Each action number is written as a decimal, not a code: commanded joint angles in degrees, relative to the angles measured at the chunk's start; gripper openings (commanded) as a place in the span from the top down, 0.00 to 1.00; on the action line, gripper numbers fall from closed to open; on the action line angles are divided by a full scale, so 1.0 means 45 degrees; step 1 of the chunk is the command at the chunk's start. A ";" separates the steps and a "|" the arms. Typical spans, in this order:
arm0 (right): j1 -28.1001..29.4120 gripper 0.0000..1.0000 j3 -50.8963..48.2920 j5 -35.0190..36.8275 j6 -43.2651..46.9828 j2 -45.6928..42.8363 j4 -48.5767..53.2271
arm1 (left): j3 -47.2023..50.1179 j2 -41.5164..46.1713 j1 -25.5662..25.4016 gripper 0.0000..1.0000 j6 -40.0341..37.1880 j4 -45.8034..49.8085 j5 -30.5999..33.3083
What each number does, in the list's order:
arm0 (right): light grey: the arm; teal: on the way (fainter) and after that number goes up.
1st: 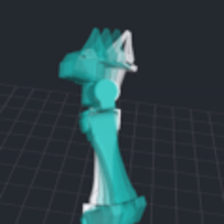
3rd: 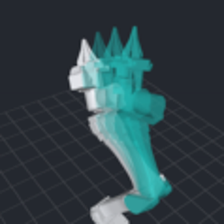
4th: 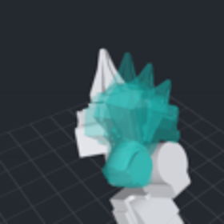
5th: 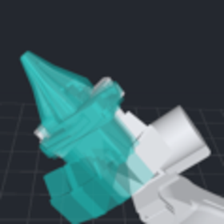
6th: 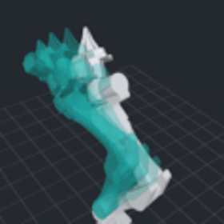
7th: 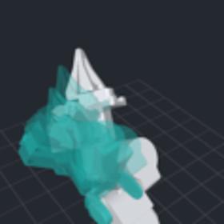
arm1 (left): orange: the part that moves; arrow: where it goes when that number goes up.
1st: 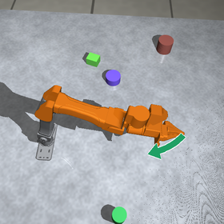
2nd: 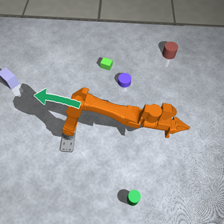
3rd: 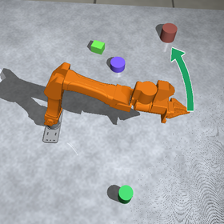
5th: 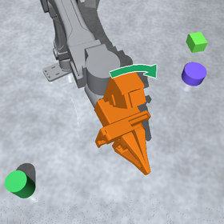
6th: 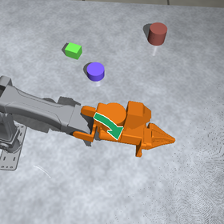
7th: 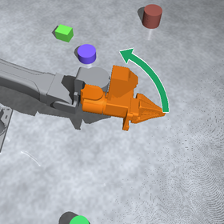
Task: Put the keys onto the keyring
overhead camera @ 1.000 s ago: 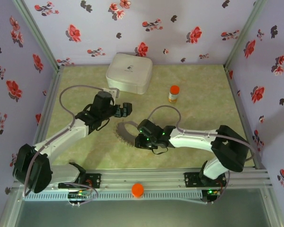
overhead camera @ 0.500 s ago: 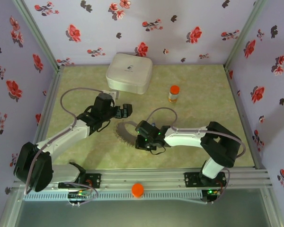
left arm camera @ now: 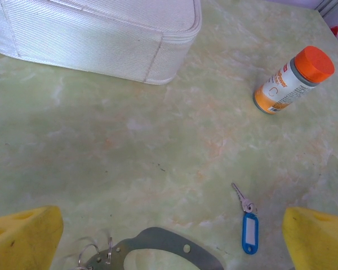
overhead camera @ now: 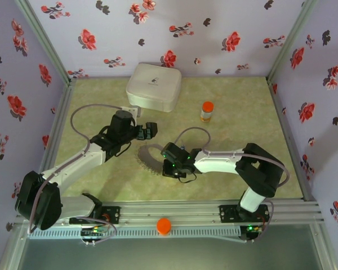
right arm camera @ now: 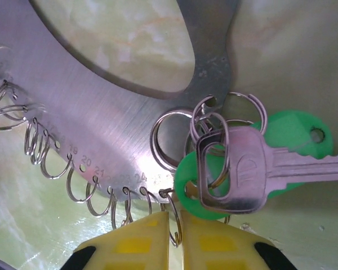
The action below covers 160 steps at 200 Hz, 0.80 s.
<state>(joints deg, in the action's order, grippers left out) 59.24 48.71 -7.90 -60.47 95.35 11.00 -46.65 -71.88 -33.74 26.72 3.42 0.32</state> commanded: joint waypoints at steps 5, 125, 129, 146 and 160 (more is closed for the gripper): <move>-0.0126 0.89 0.0405 0.0288 0.0245 0.0217 0.0409 | 0.0055 0.0263 0.0084 0.00 0.0005 -0.0331 -0.0171; -0.0302 1.00 0.0688 0.1828 0.9472 -0.4321 0.2301 | -0.0371 0.2440 0.0173 0.00 -0.4161 0.0313 0.0922; -0.0312 1.00 0.0621 0.1906 0.9987 -0.4576 0.2218 | -0.0327 0.2575 0.0178 0.00 -0.4378 0.0296 0.0913; -0.0432 1.00 0.0285 0.2174 1.1870 -0.5639 0.1747 | -0.0335 0.2984 0.0193 0.00 -0.5300 0.0461 0.0661; -0.0933 1.00 0.0211 0.1731 1.2764 -0.6188 0.1633 | -0.0438 0.3214 0.0207 0.03 -0.6298 0.0854 0.0202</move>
<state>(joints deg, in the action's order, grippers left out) 57.60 50.22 -1.06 -18.28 71.50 19.59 -46.87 -59.20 -33.30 8.56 5.23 2.92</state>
